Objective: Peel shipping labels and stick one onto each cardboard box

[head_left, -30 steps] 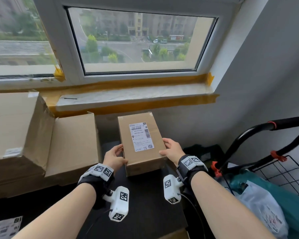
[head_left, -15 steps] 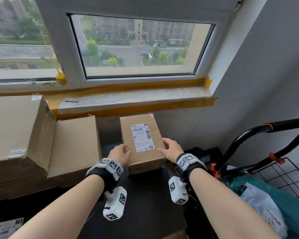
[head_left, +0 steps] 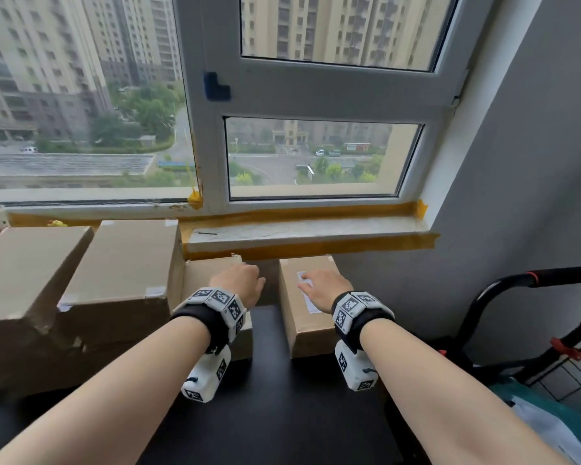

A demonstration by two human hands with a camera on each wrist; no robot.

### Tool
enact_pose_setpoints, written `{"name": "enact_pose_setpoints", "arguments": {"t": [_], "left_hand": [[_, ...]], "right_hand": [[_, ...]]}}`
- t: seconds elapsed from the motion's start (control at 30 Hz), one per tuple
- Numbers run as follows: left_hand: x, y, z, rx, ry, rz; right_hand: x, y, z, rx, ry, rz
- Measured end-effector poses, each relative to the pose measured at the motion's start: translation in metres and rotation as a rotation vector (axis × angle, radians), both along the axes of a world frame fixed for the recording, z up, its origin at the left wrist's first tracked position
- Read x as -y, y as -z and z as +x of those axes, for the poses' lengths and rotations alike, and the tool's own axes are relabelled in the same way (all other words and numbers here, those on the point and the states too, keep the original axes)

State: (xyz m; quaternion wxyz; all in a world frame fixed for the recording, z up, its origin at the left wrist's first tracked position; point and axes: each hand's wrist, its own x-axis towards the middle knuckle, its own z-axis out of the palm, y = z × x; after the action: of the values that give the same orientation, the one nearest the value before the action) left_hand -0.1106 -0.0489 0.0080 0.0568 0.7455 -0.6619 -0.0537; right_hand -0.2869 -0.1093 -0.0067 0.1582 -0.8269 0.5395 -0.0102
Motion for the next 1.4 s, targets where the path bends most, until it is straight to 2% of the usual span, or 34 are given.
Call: {"name": "enact_pose_setpoints", "arguments": {"t": [0.1, 0.23, 0.4, 0.6, 0.8, 0.93, 1.1, 1.3, 1.4], "left_hand": [[-0.023, -0.016, 0.030, 0.025, -0.044, -0.065], [-0.056, -0.030, 0.077, -0.058, -0.123, -0.099], [-0.099, -0.044, 0.140, -0.070, -0.223, -0.150], [-0.131, -0.039, 0.202, -0.093, -0.332, -0.083], [-0.135, -0.022, 0.226, -0.129, -0.419, 0.040], [-0.123, -0.012, 0.230, -0.277, -0.442, 0.067], [-0.103, 0.001, 0.237, -0.448, -0.515, 0.053], [-0.093, 0.013, 0.254, -0.785, -0.580, -0.091], [-0.097, 0.012, 0.255, -0.890, -0.615, -0.171]], "right_hand": [[-0.019, -0.015, 0.038, 0.038, -0.063, -0.040], [-0.046, -0.030, 0.092, 0.069, -0.138, -0.105], [-0.080, -0.039, 0.154, 0.128, -0.183, -0.068], [-0.097, -0.033, 0.209, 0.171, -0.179, 0.003], [-0.090, -0.011, 0.236, 0.273, -0.059, 0.143], [-0.083, 0.000, 0.246, 0.363, -0.010, 0.217], [-0.069, 0.009, 0.255, 0.594, 0.072, 0.356], [-0.059, 0.012, 0.254, 0.826, 0.100, 0.495], [-0.058, 0.012, 0.252, 0.924, 0.134, 0.545]]}}
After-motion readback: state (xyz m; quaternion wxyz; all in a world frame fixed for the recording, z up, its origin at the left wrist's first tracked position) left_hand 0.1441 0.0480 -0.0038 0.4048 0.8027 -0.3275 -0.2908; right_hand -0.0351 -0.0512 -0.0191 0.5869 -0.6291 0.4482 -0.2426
